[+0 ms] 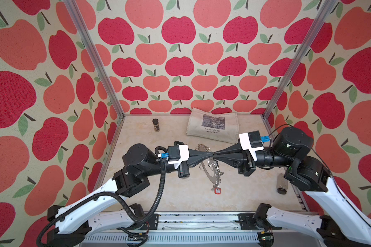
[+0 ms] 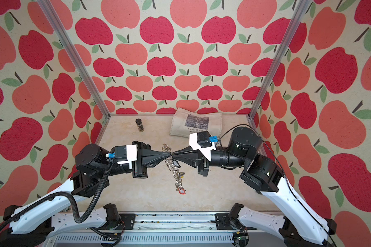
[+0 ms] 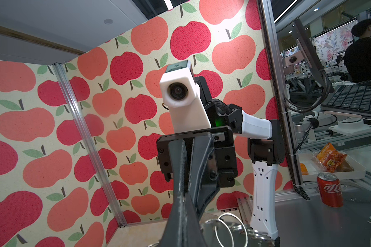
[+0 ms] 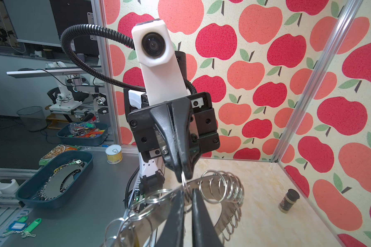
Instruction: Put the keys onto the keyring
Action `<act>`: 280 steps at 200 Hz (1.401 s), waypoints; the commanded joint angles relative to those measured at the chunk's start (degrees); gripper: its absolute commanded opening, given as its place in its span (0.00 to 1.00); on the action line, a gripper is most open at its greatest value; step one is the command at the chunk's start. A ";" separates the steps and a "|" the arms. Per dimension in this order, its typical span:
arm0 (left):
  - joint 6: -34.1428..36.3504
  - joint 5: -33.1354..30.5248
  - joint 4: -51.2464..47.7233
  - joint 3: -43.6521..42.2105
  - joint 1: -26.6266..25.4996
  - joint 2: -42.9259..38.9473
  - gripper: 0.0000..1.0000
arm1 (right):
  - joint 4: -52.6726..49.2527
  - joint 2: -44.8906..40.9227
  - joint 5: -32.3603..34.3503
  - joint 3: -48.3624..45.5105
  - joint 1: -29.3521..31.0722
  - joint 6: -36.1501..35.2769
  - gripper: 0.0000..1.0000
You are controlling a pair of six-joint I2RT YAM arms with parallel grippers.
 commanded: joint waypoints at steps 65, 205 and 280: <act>-1.03 0.70 3.75 -0.07 0.23 -1.24 0.00 | 1.85 0.81 -2.32 -0.32 -0.51 1.96 0.00; -3.17 -5.25 -40.58 13.98 0.24 0.86 0.36 | -30.20 8.28 3.88 14.96 -0.35 -9.80 0.00; -1.68 -2.72 -45.01 19.30 0.25 6.01 0.25 | -31.47 10.05 4.80 16.61 0.54 -10.68 0.00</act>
